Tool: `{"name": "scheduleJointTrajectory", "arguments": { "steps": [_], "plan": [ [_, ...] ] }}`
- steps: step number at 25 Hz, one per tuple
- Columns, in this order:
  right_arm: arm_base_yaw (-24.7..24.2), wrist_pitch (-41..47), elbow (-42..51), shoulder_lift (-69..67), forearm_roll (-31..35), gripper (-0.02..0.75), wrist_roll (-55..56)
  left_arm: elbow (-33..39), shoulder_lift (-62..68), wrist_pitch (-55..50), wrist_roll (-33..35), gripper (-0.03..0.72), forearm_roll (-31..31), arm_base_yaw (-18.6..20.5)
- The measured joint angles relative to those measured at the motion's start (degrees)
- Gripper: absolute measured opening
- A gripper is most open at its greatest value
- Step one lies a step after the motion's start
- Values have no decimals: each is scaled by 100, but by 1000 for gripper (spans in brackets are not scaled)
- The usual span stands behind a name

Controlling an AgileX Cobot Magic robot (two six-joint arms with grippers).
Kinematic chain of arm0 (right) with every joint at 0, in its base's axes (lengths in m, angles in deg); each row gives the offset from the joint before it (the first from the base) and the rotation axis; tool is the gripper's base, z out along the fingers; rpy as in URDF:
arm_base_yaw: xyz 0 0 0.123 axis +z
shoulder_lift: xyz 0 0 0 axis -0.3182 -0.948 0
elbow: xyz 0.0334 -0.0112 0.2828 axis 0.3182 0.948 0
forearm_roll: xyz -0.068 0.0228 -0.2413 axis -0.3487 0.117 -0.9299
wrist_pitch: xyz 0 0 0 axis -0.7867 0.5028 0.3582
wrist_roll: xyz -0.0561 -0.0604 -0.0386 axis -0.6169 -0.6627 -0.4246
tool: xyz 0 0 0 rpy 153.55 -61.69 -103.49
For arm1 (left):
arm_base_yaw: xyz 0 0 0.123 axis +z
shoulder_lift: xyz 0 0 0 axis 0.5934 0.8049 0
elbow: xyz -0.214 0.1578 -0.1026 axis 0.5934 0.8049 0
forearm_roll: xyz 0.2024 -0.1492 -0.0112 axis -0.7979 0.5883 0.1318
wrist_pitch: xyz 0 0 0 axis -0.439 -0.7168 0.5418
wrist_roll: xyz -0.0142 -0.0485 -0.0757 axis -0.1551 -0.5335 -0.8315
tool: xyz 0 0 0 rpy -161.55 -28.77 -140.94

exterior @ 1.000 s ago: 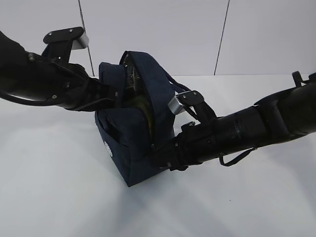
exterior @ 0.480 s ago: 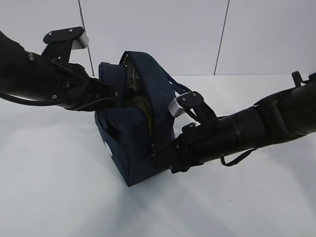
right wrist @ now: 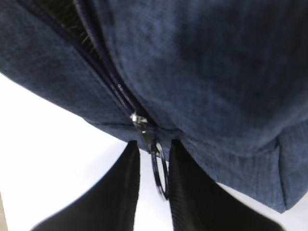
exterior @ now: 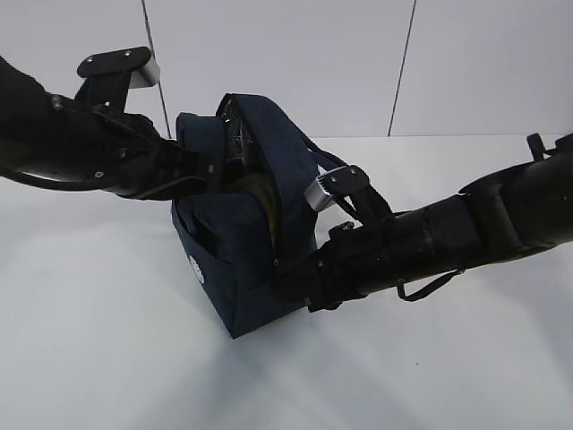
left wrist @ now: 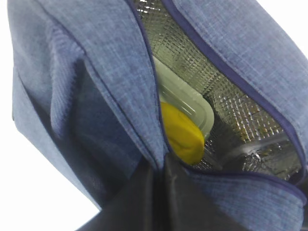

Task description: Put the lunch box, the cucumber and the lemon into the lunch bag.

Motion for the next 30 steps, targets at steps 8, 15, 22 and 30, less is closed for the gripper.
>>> {"name": "scheduleJointTrajectory", "arguments": {
  "steps": [8,15,22,30],
  "plan": [
    [0,0,0,-79,13,168,-76,0,0,10,0,-6,0,0],
    [0,0,0,-114,76,168,-113,0,0,10,0,-6,0,0],
    [0,0,0,-114,76,168,-123,0,0,10,0,-6,0,0],
    [0,212,0,-114,76,168,-123,0,0,10,0,-6,0,0]
  ]
}}
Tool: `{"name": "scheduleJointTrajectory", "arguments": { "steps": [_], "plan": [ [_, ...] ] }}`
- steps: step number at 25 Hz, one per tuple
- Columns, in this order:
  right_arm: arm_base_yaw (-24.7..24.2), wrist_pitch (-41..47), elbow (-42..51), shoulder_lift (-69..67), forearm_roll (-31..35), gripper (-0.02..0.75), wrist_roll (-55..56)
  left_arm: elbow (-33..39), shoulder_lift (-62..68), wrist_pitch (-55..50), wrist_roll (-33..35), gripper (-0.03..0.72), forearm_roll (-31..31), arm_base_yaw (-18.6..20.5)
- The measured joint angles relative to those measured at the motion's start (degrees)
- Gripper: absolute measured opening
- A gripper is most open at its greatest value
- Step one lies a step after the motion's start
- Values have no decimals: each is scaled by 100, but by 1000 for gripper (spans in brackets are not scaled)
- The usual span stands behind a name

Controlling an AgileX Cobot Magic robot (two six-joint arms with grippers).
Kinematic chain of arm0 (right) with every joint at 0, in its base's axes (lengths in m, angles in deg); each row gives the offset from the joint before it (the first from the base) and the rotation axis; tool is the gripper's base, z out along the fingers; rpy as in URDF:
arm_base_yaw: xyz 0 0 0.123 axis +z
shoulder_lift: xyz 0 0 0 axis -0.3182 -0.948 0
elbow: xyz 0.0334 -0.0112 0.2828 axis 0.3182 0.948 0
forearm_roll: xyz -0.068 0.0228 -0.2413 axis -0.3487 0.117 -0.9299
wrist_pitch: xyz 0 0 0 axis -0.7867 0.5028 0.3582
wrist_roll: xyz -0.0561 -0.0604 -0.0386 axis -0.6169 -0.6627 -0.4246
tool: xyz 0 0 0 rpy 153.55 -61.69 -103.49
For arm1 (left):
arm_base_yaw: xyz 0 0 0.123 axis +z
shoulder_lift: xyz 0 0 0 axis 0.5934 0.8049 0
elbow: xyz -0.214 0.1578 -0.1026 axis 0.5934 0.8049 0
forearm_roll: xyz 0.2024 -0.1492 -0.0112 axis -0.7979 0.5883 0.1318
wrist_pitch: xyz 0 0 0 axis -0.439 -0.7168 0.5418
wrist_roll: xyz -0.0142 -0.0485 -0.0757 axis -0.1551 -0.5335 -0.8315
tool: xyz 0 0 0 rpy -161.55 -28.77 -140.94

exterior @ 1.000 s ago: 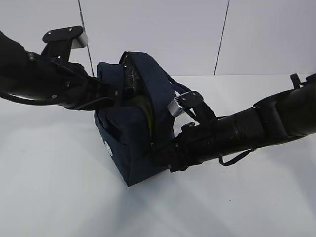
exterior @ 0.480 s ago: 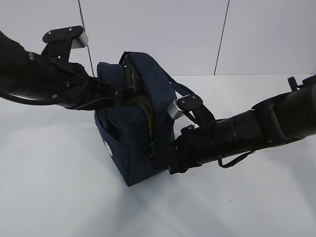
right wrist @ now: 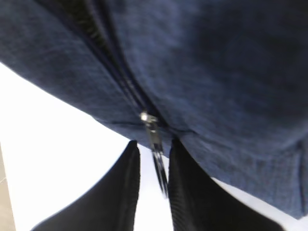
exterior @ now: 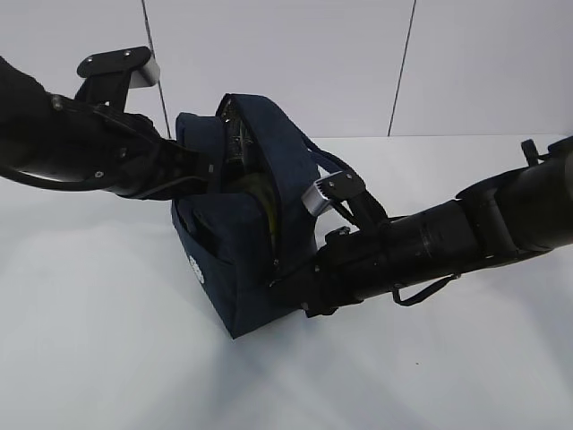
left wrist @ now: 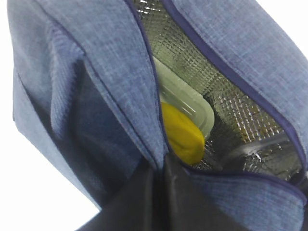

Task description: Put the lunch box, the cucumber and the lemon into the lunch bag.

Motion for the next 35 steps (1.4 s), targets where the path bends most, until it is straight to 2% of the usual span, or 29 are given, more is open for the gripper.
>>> {"name": "scheduleJointTrajectory", "arguments": {
  "steps": [16,18,21,35],
  "plan": [
    [0,0,0,-117,12,166,0,0,0,4,0,-6,0,0],
    [0,0,0,-131,32,125,0,0,0,4,0,-6,0,0],
    [0,30,0,-131,217,13,0,0,0,4,0,-6,0,0],
    [0,261,0,-144,429,8,-59,0,0,13,0,-6,0,0]
  ]
}}
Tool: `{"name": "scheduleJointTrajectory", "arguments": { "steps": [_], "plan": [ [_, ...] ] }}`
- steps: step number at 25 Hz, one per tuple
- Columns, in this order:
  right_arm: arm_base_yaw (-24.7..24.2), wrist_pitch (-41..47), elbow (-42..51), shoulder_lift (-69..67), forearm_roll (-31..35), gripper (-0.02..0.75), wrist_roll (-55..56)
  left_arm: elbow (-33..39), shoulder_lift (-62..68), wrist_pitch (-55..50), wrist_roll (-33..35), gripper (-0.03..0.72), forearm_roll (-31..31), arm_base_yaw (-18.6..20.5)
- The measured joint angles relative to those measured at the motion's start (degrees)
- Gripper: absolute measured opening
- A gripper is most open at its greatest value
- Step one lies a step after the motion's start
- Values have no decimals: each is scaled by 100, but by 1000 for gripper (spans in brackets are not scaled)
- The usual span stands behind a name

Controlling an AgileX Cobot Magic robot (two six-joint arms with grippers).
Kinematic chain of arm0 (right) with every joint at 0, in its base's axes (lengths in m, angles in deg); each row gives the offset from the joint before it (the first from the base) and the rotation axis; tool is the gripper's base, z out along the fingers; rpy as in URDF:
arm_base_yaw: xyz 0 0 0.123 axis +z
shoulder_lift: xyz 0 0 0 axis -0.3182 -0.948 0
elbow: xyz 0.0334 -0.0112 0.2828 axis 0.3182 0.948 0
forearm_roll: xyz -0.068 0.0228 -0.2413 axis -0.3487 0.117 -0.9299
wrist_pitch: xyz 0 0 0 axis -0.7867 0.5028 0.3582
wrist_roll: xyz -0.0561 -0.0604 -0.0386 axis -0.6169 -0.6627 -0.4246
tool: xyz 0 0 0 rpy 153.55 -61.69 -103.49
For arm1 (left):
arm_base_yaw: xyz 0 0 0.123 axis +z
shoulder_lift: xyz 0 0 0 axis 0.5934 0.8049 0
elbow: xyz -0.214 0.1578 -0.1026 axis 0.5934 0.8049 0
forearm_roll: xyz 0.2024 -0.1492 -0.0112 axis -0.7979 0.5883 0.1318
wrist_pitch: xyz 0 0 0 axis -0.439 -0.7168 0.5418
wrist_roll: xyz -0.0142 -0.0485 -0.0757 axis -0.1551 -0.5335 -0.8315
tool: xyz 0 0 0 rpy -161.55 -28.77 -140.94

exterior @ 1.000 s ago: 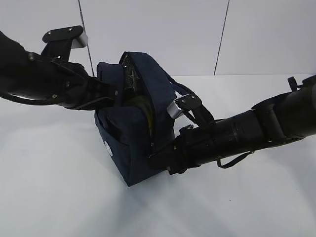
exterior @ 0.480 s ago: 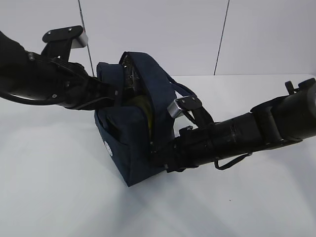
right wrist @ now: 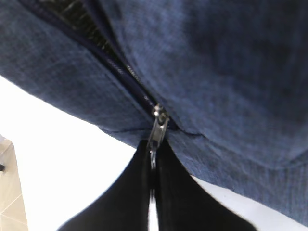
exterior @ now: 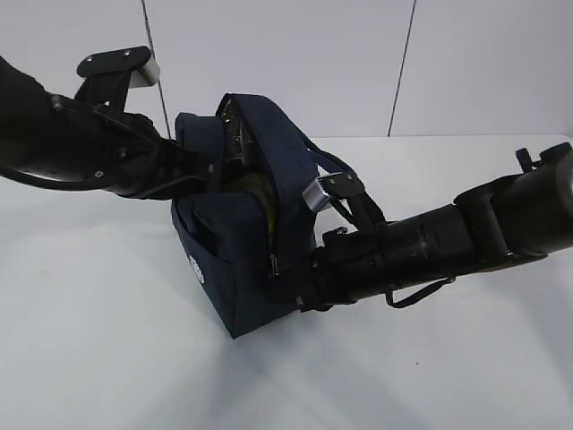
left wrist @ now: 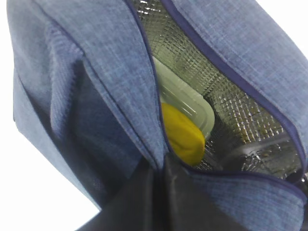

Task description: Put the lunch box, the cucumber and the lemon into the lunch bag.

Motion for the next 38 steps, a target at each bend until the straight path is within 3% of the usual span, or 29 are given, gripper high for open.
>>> {"name": "scheduleJointTrajectory", "arguments": {
  "steps": [15,38],
  "plan": [
    [0,-203,0,-13,16,8,-27,0,0,0,0,-6,0,0],
    [0,-293,-22,605,-1769,8,1249,0,0,0,0,-6,0,0]
  ]
}}
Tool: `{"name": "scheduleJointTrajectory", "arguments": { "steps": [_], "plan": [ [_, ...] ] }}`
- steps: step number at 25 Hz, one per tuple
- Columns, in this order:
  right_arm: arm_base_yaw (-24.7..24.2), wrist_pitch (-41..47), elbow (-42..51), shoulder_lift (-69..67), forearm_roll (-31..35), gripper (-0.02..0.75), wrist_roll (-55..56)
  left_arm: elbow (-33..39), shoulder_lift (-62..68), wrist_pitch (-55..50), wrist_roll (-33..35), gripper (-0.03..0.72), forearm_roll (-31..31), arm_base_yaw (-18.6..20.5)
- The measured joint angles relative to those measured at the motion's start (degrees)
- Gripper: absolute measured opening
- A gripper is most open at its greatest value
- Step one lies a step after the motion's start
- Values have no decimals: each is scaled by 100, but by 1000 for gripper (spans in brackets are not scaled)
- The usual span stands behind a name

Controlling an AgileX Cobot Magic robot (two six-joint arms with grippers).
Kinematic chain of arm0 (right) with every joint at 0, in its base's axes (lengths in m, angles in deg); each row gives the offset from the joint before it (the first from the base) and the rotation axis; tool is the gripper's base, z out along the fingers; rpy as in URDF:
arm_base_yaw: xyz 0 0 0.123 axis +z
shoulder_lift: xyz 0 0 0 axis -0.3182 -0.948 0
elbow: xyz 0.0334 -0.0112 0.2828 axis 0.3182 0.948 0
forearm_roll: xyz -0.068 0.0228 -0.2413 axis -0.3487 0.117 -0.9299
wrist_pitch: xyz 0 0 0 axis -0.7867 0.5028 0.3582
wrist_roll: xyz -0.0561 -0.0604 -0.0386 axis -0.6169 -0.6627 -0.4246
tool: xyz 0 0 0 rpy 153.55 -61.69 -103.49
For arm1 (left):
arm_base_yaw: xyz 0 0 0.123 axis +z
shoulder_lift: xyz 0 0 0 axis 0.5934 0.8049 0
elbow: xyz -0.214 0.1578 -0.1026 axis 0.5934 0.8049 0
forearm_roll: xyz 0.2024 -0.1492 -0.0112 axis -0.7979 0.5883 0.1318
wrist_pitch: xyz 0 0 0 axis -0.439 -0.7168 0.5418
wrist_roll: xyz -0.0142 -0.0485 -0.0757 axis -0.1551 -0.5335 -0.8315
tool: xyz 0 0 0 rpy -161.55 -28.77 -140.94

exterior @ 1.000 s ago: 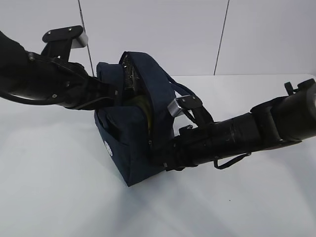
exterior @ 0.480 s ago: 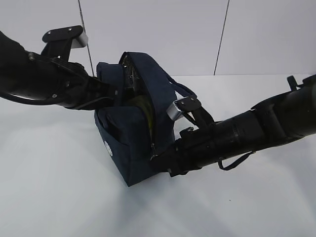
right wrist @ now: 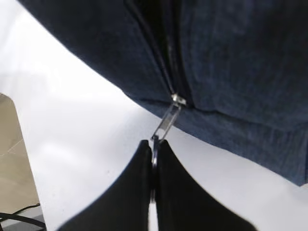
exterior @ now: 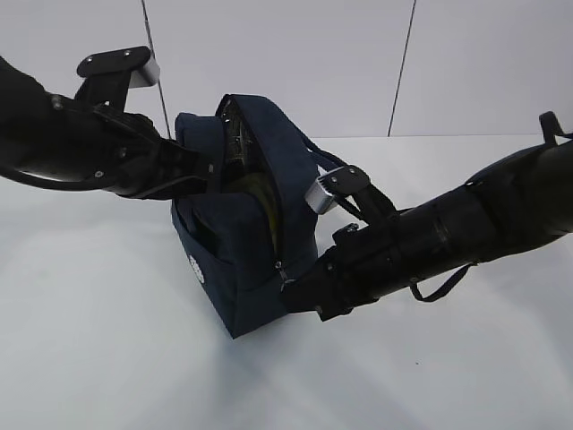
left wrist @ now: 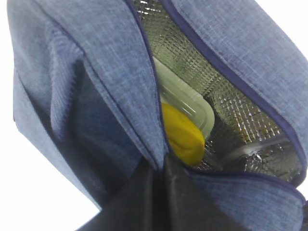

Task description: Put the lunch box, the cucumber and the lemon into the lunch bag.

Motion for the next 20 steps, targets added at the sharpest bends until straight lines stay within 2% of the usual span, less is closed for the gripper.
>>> {"name": "scheduleJointTrajectory", "arguments": {
  "steps": [20],
  "plan": [
    [0,-176,0,342,-388,8,695,0,0,-40,0,-6,0,0]
  ]
}}
